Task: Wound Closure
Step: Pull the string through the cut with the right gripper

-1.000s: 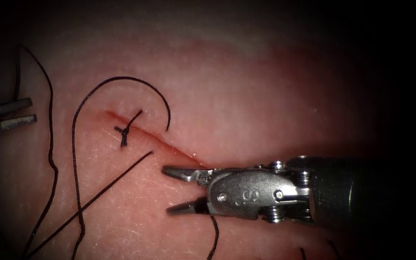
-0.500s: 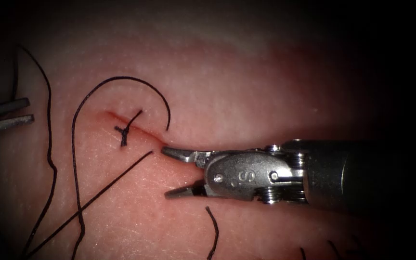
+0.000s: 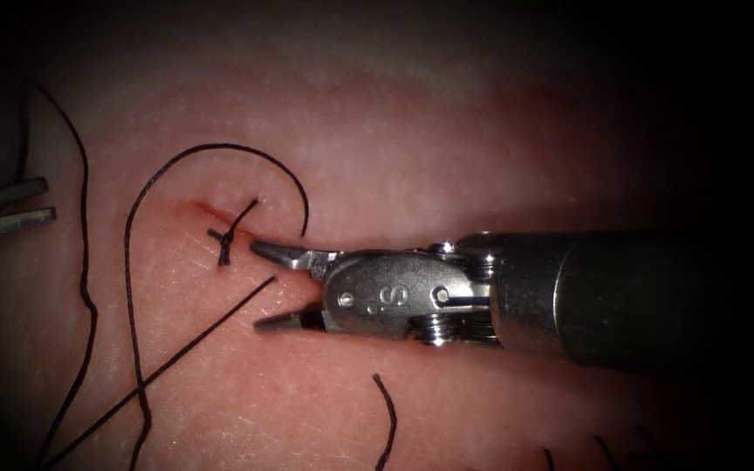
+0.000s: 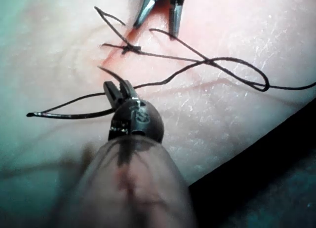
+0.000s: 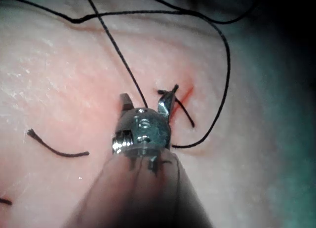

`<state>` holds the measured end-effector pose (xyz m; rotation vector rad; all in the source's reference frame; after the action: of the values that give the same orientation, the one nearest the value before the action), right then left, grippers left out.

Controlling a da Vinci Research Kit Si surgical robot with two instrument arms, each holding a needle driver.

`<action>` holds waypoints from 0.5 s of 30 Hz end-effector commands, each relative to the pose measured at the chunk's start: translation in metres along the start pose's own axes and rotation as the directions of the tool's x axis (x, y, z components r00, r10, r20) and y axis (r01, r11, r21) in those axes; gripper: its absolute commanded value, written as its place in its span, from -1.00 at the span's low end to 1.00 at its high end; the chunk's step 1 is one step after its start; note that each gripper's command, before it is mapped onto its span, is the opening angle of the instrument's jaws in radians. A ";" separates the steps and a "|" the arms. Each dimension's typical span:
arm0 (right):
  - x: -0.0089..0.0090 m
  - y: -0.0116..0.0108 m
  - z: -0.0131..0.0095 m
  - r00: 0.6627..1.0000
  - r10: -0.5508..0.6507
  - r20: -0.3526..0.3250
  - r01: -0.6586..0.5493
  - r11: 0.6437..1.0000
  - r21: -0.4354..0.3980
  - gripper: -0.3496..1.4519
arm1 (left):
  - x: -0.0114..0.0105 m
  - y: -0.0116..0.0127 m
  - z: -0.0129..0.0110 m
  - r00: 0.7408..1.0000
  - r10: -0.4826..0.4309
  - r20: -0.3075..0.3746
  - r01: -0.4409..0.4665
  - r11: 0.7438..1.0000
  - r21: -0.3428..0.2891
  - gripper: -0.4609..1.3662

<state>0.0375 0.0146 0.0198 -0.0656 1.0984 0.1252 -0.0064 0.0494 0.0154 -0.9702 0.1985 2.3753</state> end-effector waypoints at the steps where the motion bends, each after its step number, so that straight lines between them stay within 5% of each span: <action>1: -0.0001 0.0001 0.0001 1.000 0.000 0.002 0.000 1.000 0.003 0.76 | 0.0000 0.0000 0.0000 1.000 0.000 0.000 0.000 1.000 -0.008 -0.88; 8: -0.0007 0.0000 0.0004 1.000 0.002 0.003 -0.002 1.000 0.000 0.61 | 0.0000 0.0000 0.0000 1.000 0.000 -0.001 0.000 1.000 -0.009 -0.88; 10: -0.0006 -0.0001 0.0002 1.000 -0.011 0.008 0.011 1.000 0.012 0.03 | 0.0000 -0.0001 -0.0001 1.000 0.000 -0.001 0.000 1.000 -0.010 -0.88; 12: -0.0006 -0.0003 -0.0002 0.999 -0.049 0.014 0.048 0.998 0.042 -1.00 | 0.0000 -0.0001 -0.0002 1.000 0.000 -0.001 0.000 1.000 -0.011 -0.88; 15: -0.0006 -0.0002 -0.0007 0.997 -0.072 -0.001 0.072 0.995 0.069 -1.00 | 0.0000 -0.0002 -0.0002 1.000 0.000 -0.001 0.000 1.000 -0.012 -0.88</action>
<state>0.0365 0.0142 0.0199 -0.0408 1.0947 0.0173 -0.0061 0.0495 0.0153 -0.9725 0.1957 2.3763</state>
